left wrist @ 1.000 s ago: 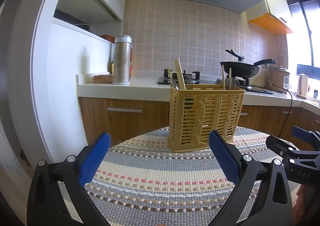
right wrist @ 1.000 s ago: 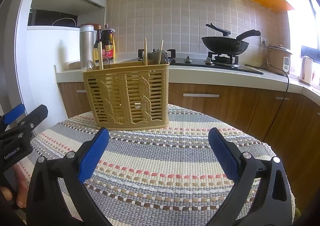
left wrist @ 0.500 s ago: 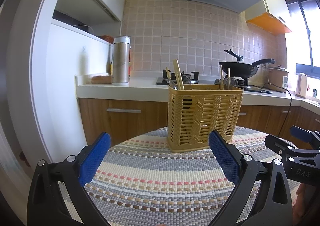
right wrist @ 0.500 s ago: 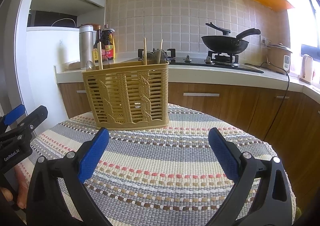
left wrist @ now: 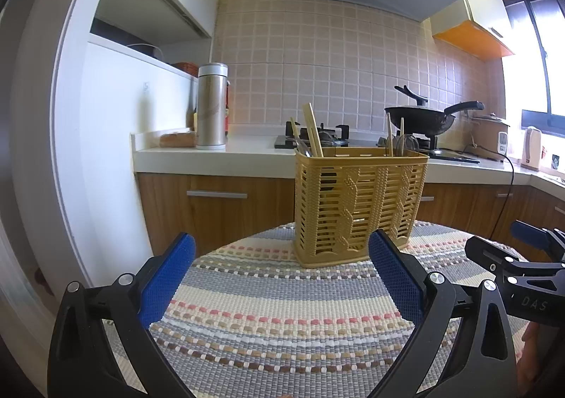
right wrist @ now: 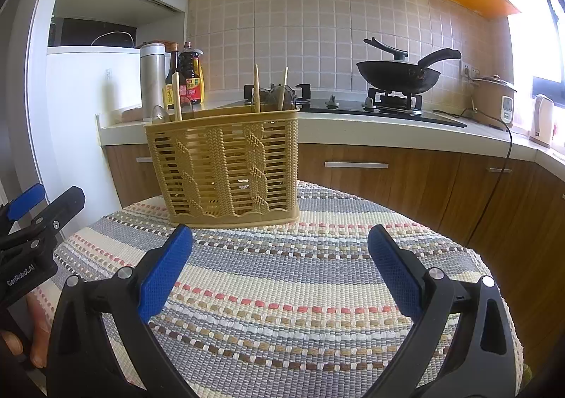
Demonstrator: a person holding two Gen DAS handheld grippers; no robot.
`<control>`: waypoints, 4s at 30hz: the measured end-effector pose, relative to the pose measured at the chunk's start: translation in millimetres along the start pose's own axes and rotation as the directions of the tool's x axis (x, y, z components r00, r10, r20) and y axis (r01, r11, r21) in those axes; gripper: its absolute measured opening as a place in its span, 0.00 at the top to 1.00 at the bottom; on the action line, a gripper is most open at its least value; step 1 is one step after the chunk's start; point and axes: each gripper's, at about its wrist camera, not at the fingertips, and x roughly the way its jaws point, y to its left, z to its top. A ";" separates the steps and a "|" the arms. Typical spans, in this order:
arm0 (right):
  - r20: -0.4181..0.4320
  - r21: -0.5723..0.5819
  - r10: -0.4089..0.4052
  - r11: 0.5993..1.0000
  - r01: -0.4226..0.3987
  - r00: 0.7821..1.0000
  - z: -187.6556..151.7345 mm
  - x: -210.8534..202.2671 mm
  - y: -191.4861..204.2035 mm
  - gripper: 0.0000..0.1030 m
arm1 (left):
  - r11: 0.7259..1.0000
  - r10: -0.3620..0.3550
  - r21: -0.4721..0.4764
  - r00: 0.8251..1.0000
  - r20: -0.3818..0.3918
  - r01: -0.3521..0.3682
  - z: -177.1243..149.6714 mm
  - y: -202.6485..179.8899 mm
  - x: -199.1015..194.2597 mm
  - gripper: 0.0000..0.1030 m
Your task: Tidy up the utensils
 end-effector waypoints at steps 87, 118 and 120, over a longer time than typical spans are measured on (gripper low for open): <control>-0.045 0.017 0.009 1.000 -0.008 0.999 -2.2 11.4 -2.0 0.08 | 1.000 -0.016 0.002 1.000 -0.019 0.016 -4.8 -2.6 2.3 0.07; -0.040 0.012 0.004 1.000 -0.003 0.999 -1.7 10.5 -2.7 0.08 | 0.998 -0.063 0.013 0.996 -0.066 0.064 -6.1 -3.2 9.8 0.07; -0.039 0.014 0.004 1.000 -0.003 0.999 -1.7 10.3 -2.8 0.08 | 0.998 -0.065 0.011 0.996 -0.066 0.066 -6.1 -3.2 10.0 0.07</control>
